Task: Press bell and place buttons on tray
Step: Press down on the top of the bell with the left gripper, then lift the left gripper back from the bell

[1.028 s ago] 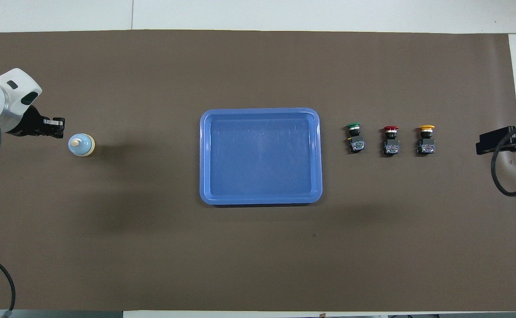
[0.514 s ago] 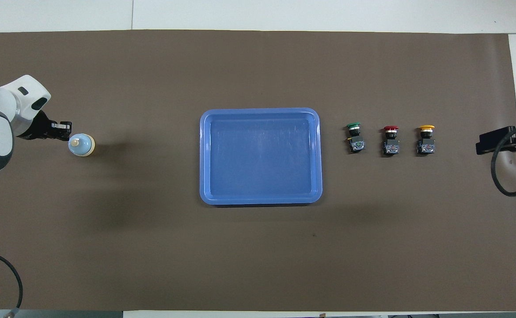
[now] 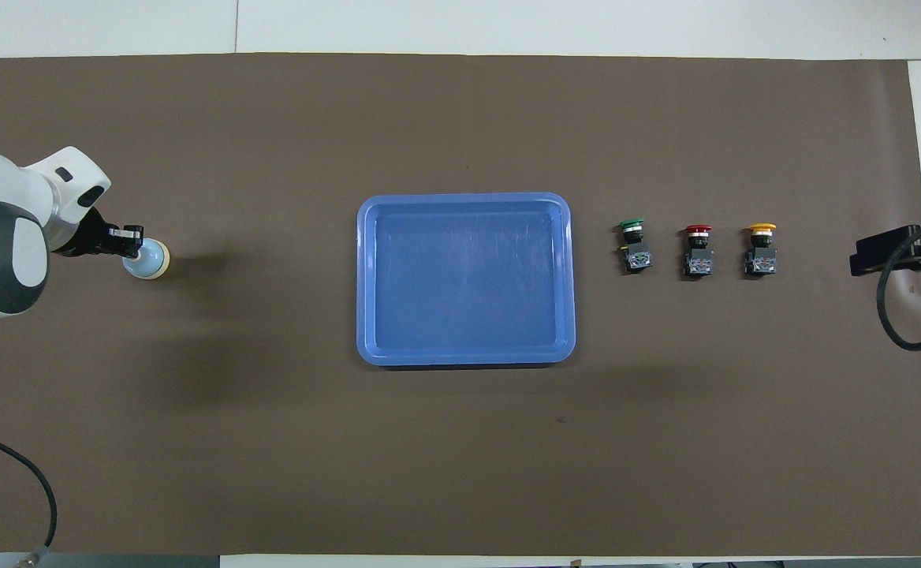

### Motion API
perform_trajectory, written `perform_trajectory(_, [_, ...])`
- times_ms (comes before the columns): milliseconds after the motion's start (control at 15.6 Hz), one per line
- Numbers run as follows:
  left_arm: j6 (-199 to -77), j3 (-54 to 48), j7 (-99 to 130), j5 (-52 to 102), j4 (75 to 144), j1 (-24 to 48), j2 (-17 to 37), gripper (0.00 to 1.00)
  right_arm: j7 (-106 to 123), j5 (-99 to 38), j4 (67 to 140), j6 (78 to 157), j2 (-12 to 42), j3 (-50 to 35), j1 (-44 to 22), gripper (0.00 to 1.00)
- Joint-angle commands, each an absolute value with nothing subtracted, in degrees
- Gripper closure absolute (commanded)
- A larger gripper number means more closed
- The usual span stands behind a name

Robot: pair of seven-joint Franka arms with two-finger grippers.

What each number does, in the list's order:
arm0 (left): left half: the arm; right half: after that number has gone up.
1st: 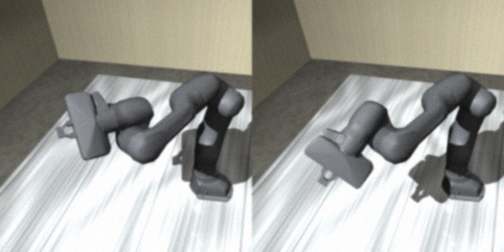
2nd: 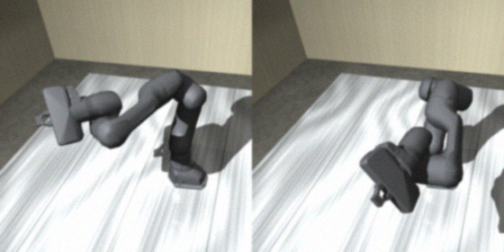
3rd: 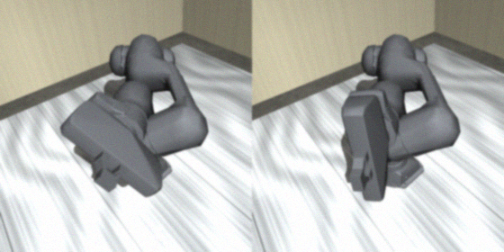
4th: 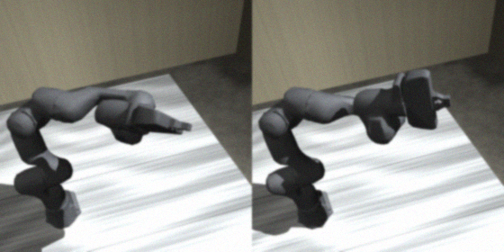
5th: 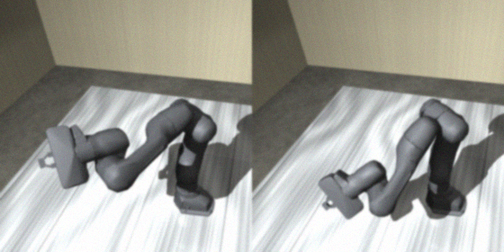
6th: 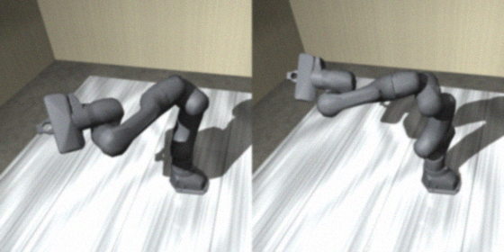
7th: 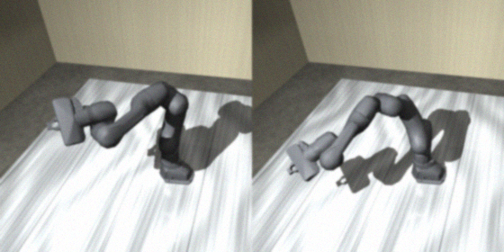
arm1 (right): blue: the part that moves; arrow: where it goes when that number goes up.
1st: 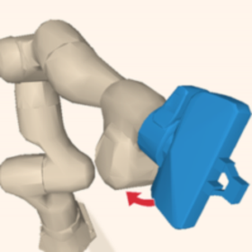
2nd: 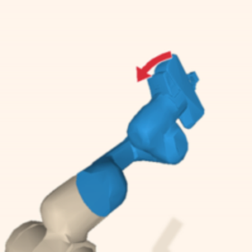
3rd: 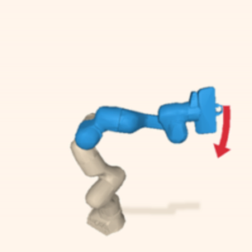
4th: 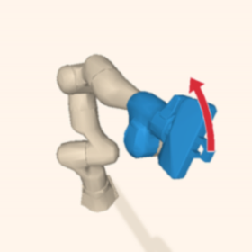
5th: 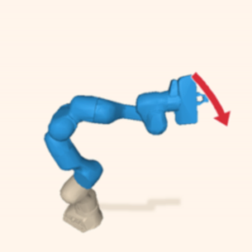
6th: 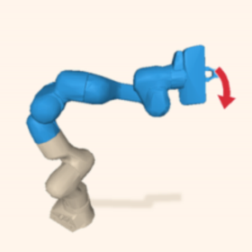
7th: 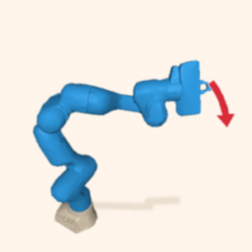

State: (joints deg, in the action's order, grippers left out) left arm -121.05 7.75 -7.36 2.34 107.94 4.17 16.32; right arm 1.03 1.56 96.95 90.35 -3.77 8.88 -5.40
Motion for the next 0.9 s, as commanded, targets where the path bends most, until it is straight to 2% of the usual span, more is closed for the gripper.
perform_trajectory(0, [-111.74, 7.56, -7.48, 3.25, 105.30, 4.57, 11.01, 0.20, 2.55, 2.11, 98.44, 90.88, -5.10, 8.26, -4.48, 0.00])
perform_trajectory(64, [-109.36, 7.56, -7.12, 3.25, 104.25, 4.74, 9.68, 0.00, 2.55, 2.11, 98.44, 90.88, -5.10, 8.26, -4.48, 0.00])
perform_trajectory(386, [-97.58, 6.51, -5.27, 3.08, 104.15, 4.92, -1.47, 0.00, 2.55, 2.11, 98.44, 90.88, -5.10, 8.26, -4.48, 0.00])
perform_trajectory(643, [-85.89, 3.08, -5.27, 2.46, 95.65, 3.78, -0.80, 0.00, 2.72, 2.11, 98.26, 89.92, -5.10, 8.35, -2.99, 0.00])
perform_trajectory(835, [-84.29, 2.29, -2.22, 2.37, 93.96, 3.78, -0.18, 0.00, 2.99, 2.02, 98.26, 87.54, -5.10, 8.44, -1.41, 0.00])
